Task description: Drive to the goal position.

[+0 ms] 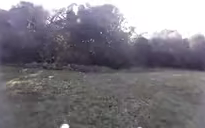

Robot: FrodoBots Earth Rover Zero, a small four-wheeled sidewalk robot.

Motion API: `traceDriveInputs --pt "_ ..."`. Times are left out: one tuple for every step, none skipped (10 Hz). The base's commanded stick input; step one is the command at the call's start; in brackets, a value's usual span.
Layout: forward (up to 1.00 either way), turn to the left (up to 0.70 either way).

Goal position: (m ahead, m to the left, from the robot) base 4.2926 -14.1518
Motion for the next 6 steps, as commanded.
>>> traceDriveInputs --pt "0.70 -0.35" --pt "0.70 -0.35" --pt "0.70 -0.35" --pt "0.70 -0.35" --pt "0.70 -0.35" --pt "0.70 -0.35"
